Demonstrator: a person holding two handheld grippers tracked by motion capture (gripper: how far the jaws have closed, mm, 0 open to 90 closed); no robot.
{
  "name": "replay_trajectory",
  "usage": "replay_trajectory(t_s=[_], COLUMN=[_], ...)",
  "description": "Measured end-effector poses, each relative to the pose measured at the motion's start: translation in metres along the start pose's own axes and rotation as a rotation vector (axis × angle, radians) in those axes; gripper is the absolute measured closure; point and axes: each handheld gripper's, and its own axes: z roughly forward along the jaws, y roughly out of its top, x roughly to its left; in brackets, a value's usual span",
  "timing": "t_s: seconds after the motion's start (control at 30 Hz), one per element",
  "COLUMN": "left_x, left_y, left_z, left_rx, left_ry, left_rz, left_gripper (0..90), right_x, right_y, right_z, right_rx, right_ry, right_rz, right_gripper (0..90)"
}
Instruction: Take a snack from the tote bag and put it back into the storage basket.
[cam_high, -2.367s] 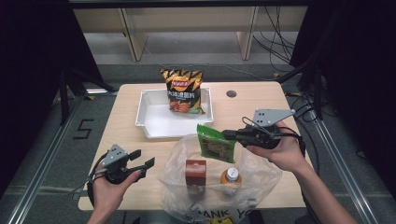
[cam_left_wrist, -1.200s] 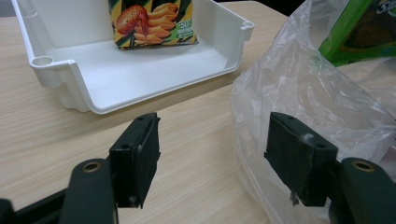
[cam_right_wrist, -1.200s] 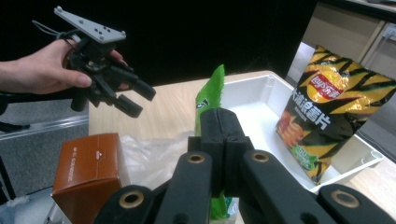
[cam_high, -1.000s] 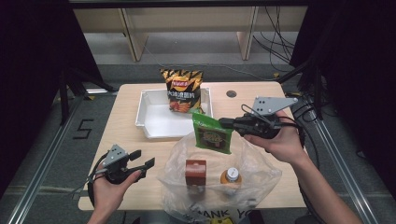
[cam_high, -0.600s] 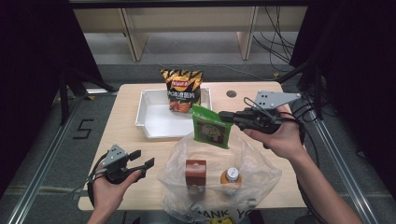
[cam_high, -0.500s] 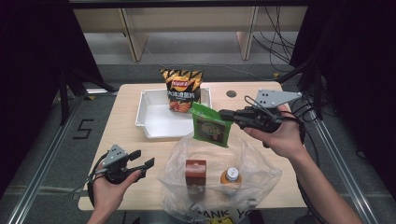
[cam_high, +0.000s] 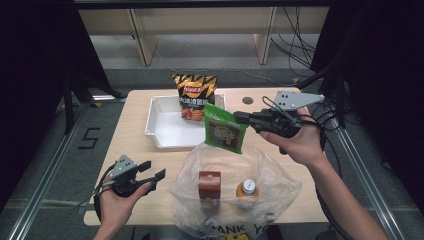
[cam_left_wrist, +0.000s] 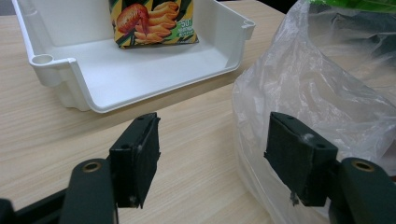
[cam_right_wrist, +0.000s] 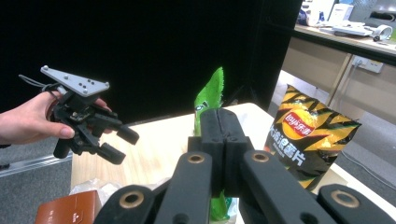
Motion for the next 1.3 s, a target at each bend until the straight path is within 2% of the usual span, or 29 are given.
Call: replay_trajectory(t_s=[0.03, 0.07, 0.17, 0.2, 0.23, 0.27, 0.3, 0.4, 0.43, 0.53, 0.63, 0.67, 0.7, 0.77, 0.8, 0.83, 0.87, 0.93, 0.97, 1.0, 1.07, 1.1, 1.13, 1.17, 1.23, 1.3], left_x=[0.000, 0.000, 0.000, 0.000, 0.000, 0.000, 0.000, 0.000, 0.000, 0.000, 0.000, 0.000, 0.000, 0.000, 0.000, 0.000, 0.000, 0.000, 0.000, 0.000, 0.000, 0.000, 0.000, 0.000, 0.000, 0.001], left_y=[0.000, 0.000, 0.000, 0.000, 0.000, 0.000, 0.000, 0.000, 0.000, 0.000, 0.000, 0.000, 0.000, 0.000, 0.000, 0.000, 0.000, 0.000, 0.000, 0.000, 0.000, 0.000, 0.000, 0.000, 0.000, 0.000], left_z=[0.000, 0.000, 0.000, 0.000, -0.001, -0.001, 0.000, 0.000, 0.000, 0.000, 0.000, 0.000, 0.000, 0.000, 0.000, -0.001, -0.001, -0.001, -0.001, -0.001, -0.001, -0.001, -0.001, -0.001, -0.001, -0.001], left_rx=[0.000, 0.000, -0.002, -0.001, -0.001, 0.000, -0.001, -0.001, -0.001, 0.000, -0.001, -0.001, -0.001, -0.003, -0.001, -0.002, -0.002, -0.003, -0.002, -0.002, -0.003, -0.003, -0.004, -0.004, -0.007, -0.007], left_ry=[0.000, 0.000, 0.000, 0.004, 0.004, 0.003, 0.002, 0.000, 0.000, -0.001, -0.001, -0.001, -0.001, -0.001, 0.000, 0.003, 0.003, 0.003, 0.003, 0.003, 0.004, 0.004, 0.002, 0.006, 0.000, 0.004], left_rz=[0.000, 0.000, -0.001, -0.001, -0.001, -0.001, -0.001, 0.000, 0.000, 0.000, 0.000, 0.000, 0.000, -0.001, -0.001, -0.003, -0.004, -0.004, -0.003, -0.003, -0.004, -0.005, -0.003, -0.018, -0.015, -0.008], left_gripper=[34.2, 34.2, 34.2, 34.1, 34.2, 34.2, 34.2, 34.2, 34.2, 34.2, 34.2, 34.2, 34.2, 34.2, 34.3, 34.2, 34.3, 34.2, 34.3, 34.2, 34.2, 34.3, 34.2, 34.3, 34.3, 34.2], right_x=[-0.001, -0.001, -0.001, -0.002, -0.002, -0.003, -0.002, -0.001, -0.003, -0.002, -0.004, -0.003, -0.004, -0.004, -0.006, -0.005, -0.006, -0.008, -0.008, -0.007, -0.010, -0.009, -0.010, -0.011, -0.012, -0.015], right_y=[0.001, 0.001, 0.004, 0.005, 0.006, 0.006, 0.007, 0.009, 0.010, 0.013, 0.014, 0.014, 0.015, 0.015, 0.016, 0.016, 0.017, 0.018, 0.019, 0.020, 0.021, 0.022, 0.022, 0.022, 0.021, 0.021], right_z=[0.001, 0.001, 0.003, 0.002, 0.003, 0.004, 0.004, 0.003, 0.004, 0.004, 0.006, 0.006, 0.008, 0.008, 0.009, 0.009, 0.010, 0.011, 0.012, 0.012, 0.015, 0.015, 0.016, 0.018, 0.020, 0.022], right_rx=[-0.005, -0.003, -0.007, -0.011, -0.017, -0.023, -0.029, -0.026, -0.046, -0.039, -0.043, -0.036, -0.042, -0.047, -0.046, -0.044, -0.044, -0.054, -0.053, -0.048, -0.064, -0.057, -0.050, -0.050, -0.042, -0.045], right_ry=[-0.005, 0.012, 0.010, -0.008, 0.006, -0.001, 0.009, -0.007, -0.016, 0.002, -0.014, -0.011, -0.007, -0.008, -0.007, -0.011, -0.002, -0.018, -0.021, -0.013, -0.023, -0.018, -0.029, -0.018, -0.018, -0.031], right_rz=[-0.006, -0.001, -0.005, -0.017, -0.007, -0.020, -0.012, -0.001, -0.035, -0.005, -0.020, 0.010, -0.004, 0.009, -0.007, 0.011, 0.009, -0.015, -0.013, 0.015, -0.021, 0.001, -0.001, 0.001, 0.004, -0.017], right_gripper=[90.0, 90.0, 90.0, 90.0, 90.0, 90.0, 90.0, 90.0, 90.0, 90.0, 90.0, 90.0, 90.0, 90.0, 90.0, 90.0, 90.0, 90.0, 90.0, 90.0, 90.0, 90.0, 90.0, 90.0, 90.0, 90.0])
